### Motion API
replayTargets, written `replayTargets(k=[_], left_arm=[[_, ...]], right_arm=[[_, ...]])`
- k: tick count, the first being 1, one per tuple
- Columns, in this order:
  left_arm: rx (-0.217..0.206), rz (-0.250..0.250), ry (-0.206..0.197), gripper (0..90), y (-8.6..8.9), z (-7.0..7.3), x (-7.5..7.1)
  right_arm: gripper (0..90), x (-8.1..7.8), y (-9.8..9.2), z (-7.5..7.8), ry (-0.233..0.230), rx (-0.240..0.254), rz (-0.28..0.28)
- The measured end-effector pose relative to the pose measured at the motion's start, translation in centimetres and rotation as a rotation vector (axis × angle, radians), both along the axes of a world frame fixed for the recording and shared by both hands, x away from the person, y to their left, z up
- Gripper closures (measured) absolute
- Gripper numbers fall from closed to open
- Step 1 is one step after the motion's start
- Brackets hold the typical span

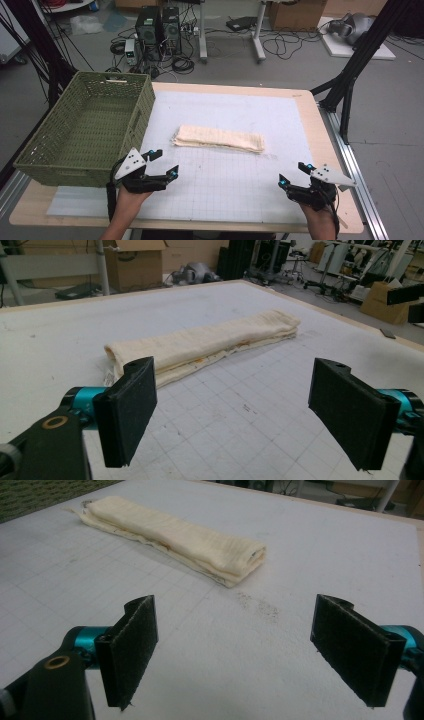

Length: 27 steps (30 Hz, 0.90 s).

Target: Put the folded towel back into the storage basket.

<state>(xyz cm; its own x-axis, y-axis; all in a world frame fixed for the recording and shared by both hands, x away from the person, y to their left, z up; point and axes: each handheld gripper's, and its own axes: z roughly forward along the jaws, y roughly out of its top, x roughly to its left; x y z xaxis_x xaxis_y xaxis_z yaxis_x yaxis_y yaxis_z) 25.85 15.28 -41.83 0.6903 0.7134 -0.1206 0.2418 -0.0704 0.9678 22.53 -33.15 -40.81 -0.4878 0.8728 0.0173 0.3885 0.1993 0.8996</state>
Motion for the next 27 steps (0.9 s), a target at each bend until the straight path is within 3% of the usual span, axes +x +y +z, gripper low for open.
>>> replayTargets(k=[4,17,27], left_arm=[[0.0,0.005,0.002,17.2,-0.2,0.1,0.0],[0.005,-0.011,0.026,17.8,-0.2,1.8,0.5],[-0.004,-0.008,0.046,18.6,-0.6,4.0,3.3]], right_arm=[[18.0,-0.3,0.1,0.1,-0.013,-0.022,-0.001],[18.1,-0.3,0.4,-0.1,-0.009,-0.017,0.027],[18.3,-0.4,0.8,0.1,-0.018,-0.016,0.027]])
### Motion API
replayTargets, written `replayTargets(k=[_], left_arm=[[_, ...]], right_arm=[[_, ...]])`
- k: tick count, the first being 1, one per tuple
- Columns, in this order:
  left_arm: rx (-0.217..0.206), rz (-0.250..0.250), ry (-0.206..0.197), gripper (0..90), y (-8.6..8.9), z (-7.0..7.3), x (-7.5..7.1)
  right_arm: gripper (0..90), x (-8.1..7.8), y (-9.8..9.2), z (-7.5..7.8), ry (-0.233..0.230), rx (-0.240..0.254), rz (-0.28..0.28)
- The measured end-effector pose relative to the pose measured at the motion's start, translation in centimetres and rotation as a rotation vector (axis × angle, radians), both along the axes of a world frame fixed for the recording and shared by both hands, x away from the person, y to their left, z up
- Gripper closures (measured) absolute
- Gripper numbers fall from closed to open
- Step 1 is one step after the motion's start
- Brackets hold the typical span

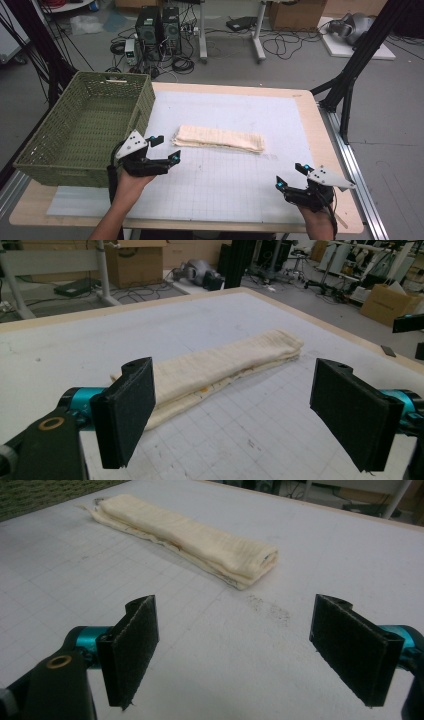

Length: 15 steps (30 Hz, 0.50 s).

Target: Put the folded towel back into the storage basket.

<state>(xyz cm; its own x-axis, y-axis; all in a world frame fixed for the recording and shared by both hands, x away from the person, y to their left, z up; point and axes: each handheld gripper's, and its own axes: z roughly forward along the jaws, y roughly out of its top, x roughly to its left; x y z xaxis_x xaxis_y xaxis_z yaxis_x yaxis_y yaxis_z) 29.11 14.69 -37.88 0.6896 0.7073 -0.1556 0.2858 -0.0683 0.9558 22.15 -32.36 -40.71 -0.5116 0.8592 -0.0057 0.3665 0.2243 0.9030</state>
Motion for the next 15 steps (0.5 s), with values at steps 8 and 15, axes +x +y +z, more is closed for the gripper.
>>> replayTargets(k=[8,15], left_arm=[[0.013,-0.009,0.01,18.7,-0.7,0.9,1.8],[0.035,-0.003,0.043,19.7,-1.1,0.7,3.0]], right_arm=[[18.3,0.1,0.0,-0.1,0.011,0.0,0.006],[18.3,0.1,-0.1,-0.1,0.015,0.008,-0.001]])
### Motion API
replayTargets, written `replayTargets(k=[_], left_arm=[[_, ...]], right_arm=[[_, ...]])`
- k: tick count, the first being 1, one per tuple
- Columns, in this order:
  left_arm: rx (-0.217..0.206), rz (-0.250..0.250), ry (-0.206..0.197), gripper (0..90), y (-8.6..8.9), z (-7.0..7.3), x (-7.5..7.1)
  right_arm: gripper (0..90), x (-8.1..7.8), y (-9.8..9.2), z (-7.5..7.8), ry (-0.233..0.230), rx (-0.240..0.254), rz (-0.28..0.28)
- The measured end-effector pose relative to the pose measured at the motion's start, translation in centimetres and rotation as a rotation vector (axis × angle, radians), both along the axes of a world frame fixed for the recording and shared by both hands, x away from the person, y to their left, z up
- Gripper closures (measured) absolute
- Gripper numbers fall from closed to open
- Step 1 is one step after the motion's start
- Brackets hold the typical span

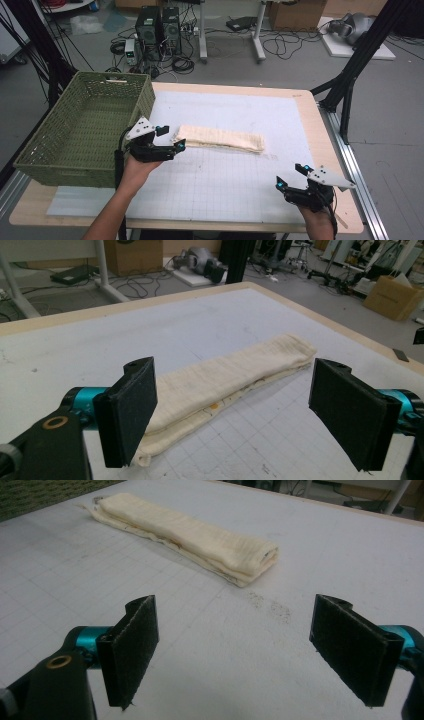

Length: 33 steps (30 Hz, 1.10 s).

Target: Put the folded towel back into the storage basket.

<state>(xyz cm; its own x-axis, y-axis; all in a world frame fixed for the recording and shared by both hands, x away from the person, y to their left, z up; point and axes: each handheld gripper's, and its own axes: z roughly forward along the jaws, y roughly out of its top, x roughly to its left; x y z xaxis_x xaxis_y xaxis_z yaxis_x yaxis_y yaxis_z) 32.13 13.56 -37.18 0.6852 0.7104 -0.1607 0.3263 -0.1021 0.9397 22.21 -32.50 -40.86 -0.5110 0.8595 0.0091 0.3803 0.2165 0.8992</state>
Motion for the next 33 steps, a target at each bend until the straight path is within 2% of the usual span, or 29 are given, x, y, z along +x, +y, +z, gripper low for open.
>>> replayTargets(k=[10,17,22,29,33], left_arm=[[0.04,0.02,0.047,19.9,-0.5,-0.7,1.7],[0.099,0.085,0.093,22.2,-0.6,-1.7,3.4],[0.146,0.12,0.151,25.0,-0.9,-3.0,4.8],[0.133,0.18,0.228,28.1,-1.0,-4.9,6.6],[0.159,0.216,0.268,31.2,-1.2,-5.9,7.3]], right_arm=[[18.3,0.1,0.1,-0.1,0.005,-0.005,0.004],[18.2,0.0,0.0,-0.1,0.001,0.009,0.002],[18.3,0.1,0.0,-0.1,-0.005,0.012,0.005],[18.2,0.1,0.0,-0.2,0.001,0.01,0.004],[18.3,0.2,0.0,-0.3,0.002,0.011,0.004]])
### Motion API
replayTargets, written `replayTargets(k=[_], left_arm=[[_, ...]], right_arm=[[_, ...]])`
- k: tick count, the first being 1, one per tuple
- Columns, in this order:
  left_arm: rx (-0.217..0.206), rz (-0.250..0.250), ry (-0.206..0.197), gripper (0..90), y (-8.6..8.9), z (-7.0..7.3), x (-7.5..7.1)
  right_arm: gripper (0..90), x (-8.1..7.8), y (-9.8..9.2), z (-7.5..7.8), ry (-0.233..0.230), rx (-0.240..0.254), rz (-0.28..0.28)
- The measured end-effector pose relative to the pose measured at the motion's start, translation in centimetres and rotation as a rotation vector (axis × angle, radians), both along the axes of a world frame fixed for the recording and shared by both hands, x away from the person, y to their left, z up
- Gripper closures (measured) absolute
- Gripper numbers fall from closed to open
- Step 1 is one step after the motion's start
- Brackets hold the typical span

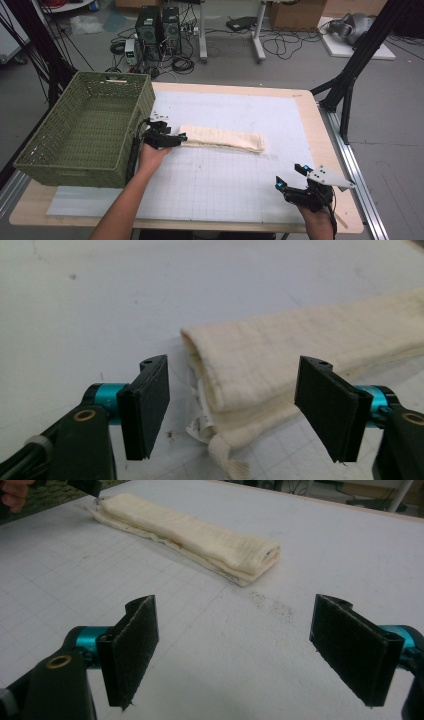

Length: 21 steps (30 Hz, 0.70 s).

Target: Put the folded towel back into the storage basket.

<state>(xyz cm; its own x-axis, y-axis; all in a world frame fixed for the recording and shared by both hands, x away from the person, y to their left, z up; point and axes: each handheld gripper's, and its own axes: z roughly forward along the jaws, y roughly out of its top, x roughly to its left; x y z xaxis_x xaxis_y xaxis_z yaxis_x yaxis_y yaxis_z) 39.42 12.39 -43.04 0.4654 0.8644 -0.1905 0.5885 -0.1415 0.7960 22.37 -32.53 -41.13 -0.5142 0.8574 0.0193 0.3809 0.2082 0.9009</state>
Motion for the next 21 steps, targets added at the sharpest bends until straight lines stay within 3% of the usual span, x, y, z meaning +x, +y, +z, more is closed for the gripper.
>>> replayTargets(k=[3,6,7,8,11,18,19,20,21], left_arm=[[0.017,0.007,0.019,33.8,-0.3,-0.5,0.3],[0.095,-0.002,0.014,36.8,-0.8,-1.0,0.4],[0.144,-0.016,0.011,38.8,-1.0,-1.3,0.4],[0.144,-0.016,0.011,41.2,-1.0,-1.3,0.4],[0.202,-0.053,-0.007,43.7,-1.2,-1.5,0.3],[0.195,-0.095,-0.011,60.0,-1.5,-1.5,0.1],[0.19,-0.109,-0.013,70.4,-1.5,-1.5,0.1],[0.193,-0.124,-0.014,70.4,-1.5,-1.4,0.1],[0.191,-0.135,-0.015,76.4,-1.5,-1.4,0.0]], right_arm=[[18.2,0.0,-0.1,0.0,0.0,-0.003,0.001],[18.2,0.1,-0.1,-0.1,0.001,-0.002,0.001],[18.2,0.1,-0.1,-0.1,0.0,-0.001,-0.002],[18.2,0.1,-0.1,-0.1,0.0,-0.001,-0.002],[18.2,0.1,-0.1,-0.1,0.002,-0.004,-0.003],[18.3,0.2,0.1,-0.2,0.017,-0.011,-0.003],[18.3,0.2,0.2,-0.2,0.019,-0.004,-0.006],[18.3,0.2,0.2,-0.2,0.019,-0.004,-0.006],[18.3,0.3,0.2,-0.1,0.017,-0.004,-0.005]])
